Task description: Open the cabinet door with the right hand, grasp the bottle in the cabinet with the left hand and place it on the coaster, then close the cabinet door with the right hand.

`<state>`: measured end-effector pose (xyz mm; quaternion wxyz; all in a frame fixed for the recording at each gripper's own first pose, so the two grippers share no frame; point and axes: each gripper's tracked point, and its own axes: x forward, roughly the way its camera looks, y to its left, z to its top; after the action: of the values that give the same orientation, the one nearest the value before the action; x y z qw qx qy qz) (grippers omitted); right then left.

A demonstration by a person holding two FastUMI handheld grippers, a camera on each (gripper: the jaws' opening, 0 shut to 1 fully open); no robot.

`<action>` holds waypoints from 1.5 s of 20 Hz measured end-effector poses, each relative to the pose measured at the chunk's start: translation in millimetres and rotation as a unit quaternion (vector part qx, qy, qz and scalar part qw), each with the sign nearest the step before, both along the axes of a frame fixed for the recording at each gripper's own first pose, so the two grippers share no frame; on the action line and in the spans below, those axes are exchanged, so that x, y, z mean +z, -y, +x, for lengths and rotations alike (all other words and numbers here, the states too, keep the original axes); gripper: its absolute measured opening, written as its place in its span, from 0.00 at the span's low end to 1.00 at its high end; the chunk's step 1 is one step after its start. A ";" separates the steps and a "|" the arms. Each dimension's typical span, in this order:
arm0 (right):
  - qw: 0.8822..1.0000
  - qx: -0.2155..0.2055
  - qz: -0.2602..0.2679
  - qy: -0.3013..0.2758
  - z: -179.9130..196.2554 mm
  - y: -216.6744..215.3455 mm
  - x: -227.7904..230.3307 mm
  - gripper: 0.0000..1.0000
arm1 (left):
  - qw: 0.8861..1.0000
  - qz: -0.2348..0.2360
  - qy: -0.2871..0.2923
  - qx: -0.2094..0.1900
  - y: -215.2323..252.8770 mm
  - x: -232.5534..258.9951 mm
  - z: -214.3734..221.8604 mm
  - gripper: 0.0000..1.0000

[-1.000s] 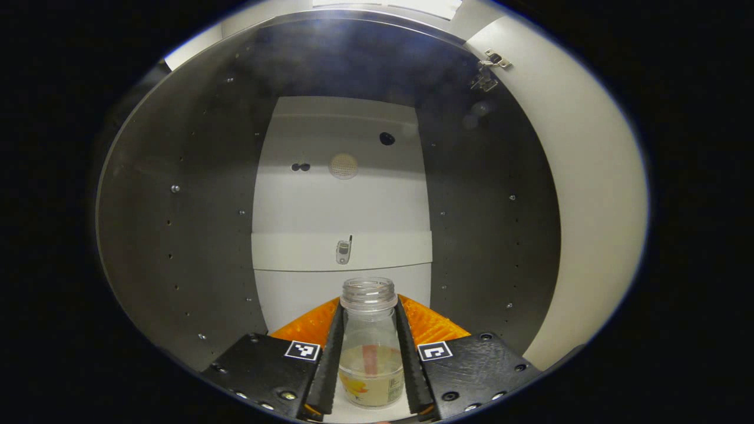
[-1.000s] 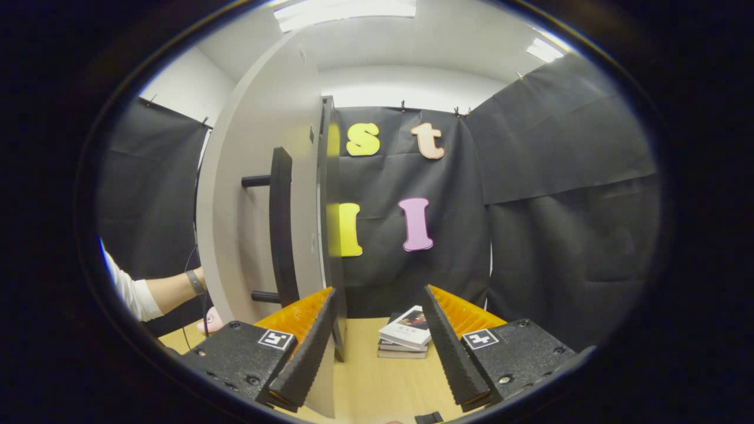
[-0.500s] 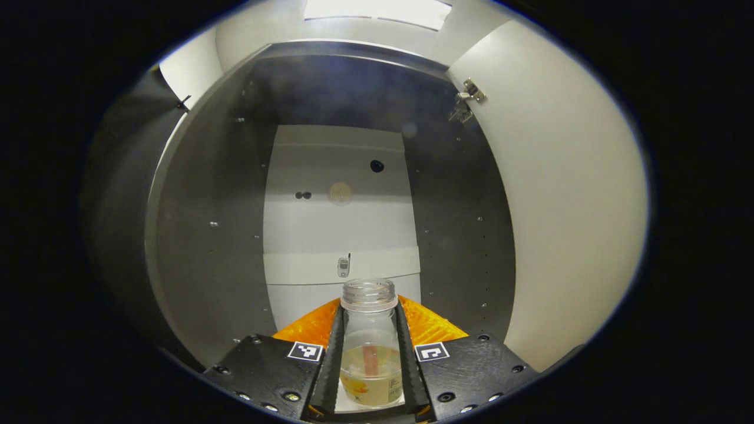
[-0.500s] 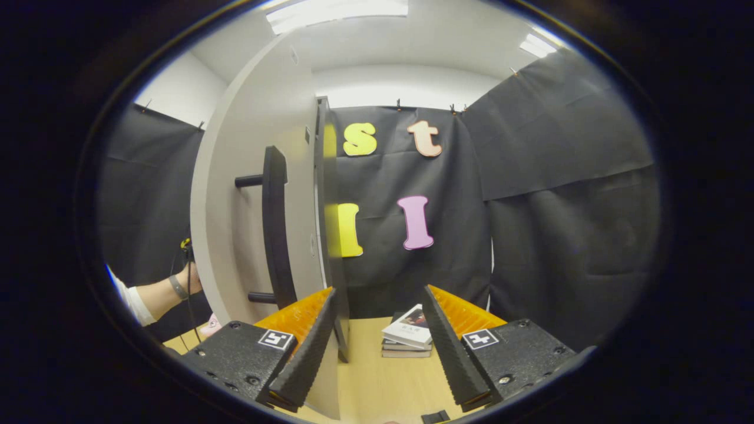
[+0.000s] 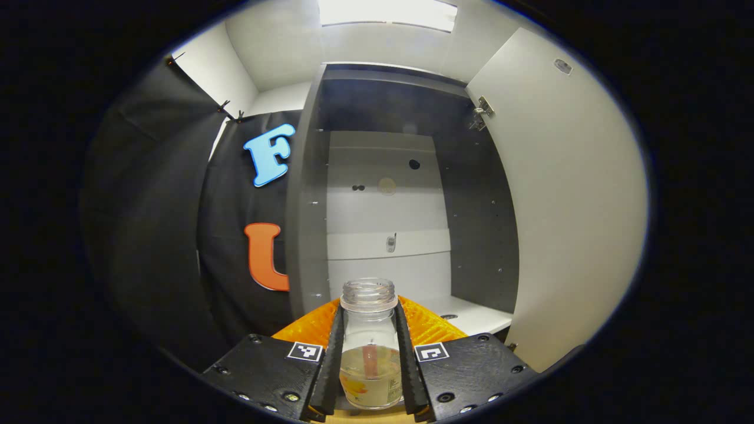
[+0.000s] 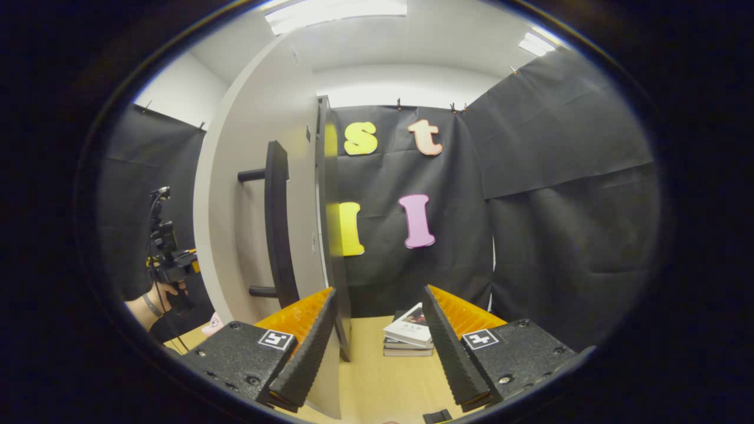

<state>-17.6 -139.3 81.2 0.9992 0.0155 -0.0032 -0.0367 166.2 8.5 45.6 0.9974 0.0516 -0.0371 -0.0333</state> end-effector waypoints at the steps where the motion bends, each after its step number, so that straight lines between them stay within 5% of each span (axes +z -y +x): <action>1: 1.000 0.000 0.000 -0.002 -0.4 0.3 -0.8 0.90 | 1.000 0.007 0.000 0.014 -8.7 -12.1 -13.1 0.42; 7: 1.000 -0.005 0.010 -0.003 -1.4 -0.5 0.4 0.89 | 0.990 0.053 -0.022 0.129 -73.1 -110.1 -82.1 0.42; 14: 1.000 -0.014 0.004 0.012 -6.4 -0.8 13.4 0.89 | 0.980 0.037 -0.053 0.189 -97.7 -206.3 -116.1 0.42; 28: 0.999 -0.036 -0.031 -0.008 -9.6 -1.1 21.5 0.89 | 0.979 -0.007 -0.035 0.200 -113.2 -258.3 -143.1 0.42; 29: 0.999 -0.037 -0.030 -0.007 -9.8 -1.3 22.1 0.89 | 0.980 -0.008 -0.028 0.198 -113.7 -256.4 -141.0 0.31; 30: 0.999 -0.038 -0.030 -0.004 -10.3 -1.0 24.3 0.89 | 0.980 -0.008 -0.030 0.198 -112.1 -257.9 -141.2 0.45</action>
<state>-27.9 -138.3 105.5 0.9971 -0.0146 -0.0007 -0.0744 25.0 120.6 -212.3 0.9853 0.0487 0.0034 0.1636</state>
